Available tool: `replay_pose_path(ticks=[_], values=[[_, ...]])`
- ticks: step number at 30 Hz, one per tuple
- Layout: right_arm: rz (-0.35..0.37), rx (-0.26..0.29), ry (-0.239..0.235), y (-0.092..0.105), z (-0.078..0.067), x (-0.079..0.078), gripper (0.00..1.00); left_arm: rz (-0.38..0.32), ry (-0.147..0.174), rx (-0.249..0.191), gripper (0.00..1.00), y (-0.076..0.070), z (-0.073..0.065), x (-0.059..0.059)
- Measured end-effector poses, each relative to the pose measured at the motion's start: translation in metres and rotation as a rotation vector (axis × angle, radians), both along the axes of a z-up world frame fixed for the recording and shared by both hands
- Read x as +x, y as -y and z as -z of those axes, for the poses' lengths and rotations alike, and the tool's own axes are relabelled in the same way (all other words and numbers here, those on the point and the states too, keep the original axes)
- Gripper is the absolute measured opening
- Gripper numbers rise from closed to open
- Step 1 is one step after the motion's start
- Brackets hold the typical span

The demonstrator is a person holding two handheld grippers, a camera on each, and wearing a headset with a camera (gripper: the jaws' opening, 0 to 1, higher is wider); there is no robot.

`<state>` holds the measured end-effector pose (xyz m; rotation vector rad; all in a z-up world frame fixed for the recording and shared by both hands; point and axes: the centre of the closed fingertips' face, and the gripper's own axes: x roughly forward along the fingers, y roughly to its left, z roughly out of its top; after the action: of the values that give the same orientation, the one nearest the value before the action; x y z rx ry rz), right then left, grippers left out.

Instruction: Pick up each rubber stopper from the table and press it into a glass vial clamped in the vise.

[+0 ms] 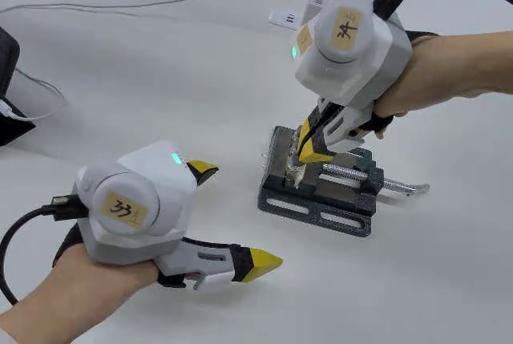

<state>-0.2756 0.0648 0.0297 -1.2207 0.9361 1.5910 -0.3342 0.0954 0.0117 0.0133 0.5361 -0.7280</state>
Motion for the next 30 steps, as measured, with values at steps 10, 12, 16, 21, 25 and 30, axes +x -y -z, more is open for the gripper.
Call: replay_pose_path(ticks=[10, 12, 16, 21, 25, 30], values=[[0.024, -0.031, -0.021, -0.001, 0.0, 0.001, 0.0, -0.005, -0.002, -0.013, 0.83, -0.002, 0.001, 0.003], [0.015, -0.043, -0.018, -0.003, 0.001, -0.001, 0.0, -0.008, -0.004, -0.016, 0.82, -0.003, 0.001, 0.004], [0.005, -0.053, -0.014, -0.003, 0.001, 0.0, 0.0, -0.015, -0.004, -0.022, 0.82, -0.005, 0.002, 0.007], [0.024, -0.049, -0.042, -0.002, 0.003, 0.003, 0.0, -0.025, 0.001, -0.029, 0.82, -0.006, 0.0, 0.009], [0.023, -0.066, -0.024, -0.004, 0.004, 0.0, 0.0, -0.031, -0.001, -0.033, 0.82, -0.007, 0.001, 0.009], [0.018, -0.1, -0.003, -0.004, 0.004, 0.002, 0.0, -0.035, -0.001, -0.033, 0.82, -0.007, 0.001, 0.011]])
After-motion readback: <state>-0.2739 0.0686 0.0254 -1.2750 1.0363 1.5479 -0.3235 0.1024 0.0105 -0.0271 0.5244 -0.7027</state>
